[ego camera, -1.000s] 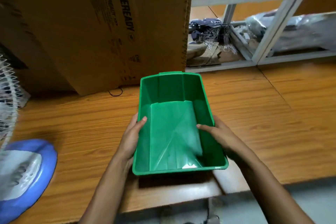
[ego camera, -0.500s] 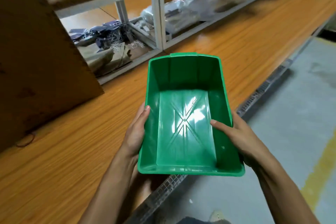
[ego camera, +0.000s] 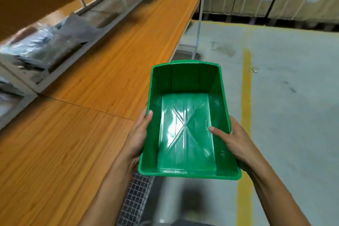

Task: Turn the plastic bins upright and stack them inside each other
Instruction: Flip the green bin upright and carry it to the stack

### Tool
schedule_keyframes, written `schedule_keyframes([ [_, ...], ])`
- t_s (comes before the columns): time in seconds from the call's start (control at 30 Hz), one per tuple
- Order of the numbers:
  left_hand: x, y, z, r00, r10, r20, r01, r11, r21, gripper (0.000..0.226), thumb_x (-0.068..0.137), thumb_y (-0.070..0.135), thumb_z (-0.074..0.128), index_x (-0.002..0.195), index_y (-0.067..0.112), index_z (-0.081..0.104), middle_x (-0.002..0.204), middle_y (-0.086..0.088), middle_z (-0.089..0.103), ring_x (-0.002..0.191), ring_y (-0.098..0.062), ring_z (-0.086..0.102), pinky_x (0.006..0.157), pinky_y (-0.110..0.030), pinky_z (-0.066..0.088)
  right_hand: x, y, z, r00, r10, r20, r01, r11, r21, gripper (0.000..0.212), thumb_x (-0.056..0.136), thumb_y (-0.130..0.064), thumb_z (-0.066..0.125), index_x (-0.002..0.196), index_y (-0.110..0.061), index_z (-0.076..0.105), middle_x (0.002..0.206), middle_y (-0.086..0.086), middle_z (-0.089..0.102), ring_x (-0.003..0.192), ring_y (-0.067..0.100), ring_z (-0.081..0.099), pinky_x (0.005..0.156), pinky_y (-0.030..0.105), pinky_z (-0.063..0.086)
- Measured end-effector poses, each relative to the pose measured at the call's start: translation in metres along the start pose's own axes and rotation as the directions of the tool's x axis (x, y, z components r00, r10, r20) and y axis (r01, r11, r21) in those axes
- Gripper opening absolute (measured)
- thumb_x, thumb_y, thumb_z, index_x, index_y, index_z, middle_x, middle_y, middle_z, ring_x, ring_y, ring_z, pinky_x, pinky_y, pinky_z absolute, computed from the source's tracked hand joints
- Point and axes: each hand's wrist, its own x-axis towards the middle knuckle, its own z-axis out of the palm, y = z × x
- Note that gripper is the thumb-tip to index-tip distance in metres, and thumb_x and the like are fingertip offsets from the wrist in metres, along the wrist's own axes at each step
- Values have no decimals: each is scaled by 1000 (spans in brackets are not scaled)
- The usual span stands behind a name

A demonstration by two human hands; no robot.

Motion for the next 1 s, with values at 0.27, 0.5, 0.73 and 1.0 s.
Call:
schedule_keyframes([
  [0.27, 100, -8, 80, 980, -110, 164, 100, 993, 68, 32, 105, 21, 43, 126, 34, 61, 124, 2, 71, 114, -20, 67, 96, -38, 50, 76, 23, -64, 980, 51, -191, -50, 999, 9, 51, 84, -32, 75, 130, -33, 54, 118, -8, 71, 104, 16, 70, 95, 48, 55],
  [0.5, 232, 7, 113, 956, -179, 234, 153, 980, 126, 27, 103, 26, 46, 122, 24, 66, 113, -11, 74, 85, -21, 73, 72, -33, 57, 198, 12, -85, 943, 180, -280, -144, 979, 145, 45, 89, -27, 70, 125, -18, 44, 115, 2, 66, 97, 21, 69, 91, 47, 55],
  [0.73, 403, 46, 149, 951, -196, 238, 155, 971, 183, 30, 101, 31, 49, 123, 20, 67, 112, -14, 74, 88, -27, 71, 87, -44, 53, 345, -39, -111, 940, 139, -310, -95, 984, 153, 42, 88, -22, 71, 123, -22, 48, 115, 1, 68, 98, 20, 71, 90, 48, 56],
  [1.0, 562, 87, 209, 953, -176, 246, 142, 979, 148, 30, 102, 29, 47, 124, 24, 67, 117, -10, 73, 101, -28, 71, 88, -42, 52, 490, -81, -152, 945, 66, -319, 3, 978, 210, 50, 88, -13, 71, 132, -28, 53, 120, -7, 70, 107, 13, 69, 94, 39, 54],
])
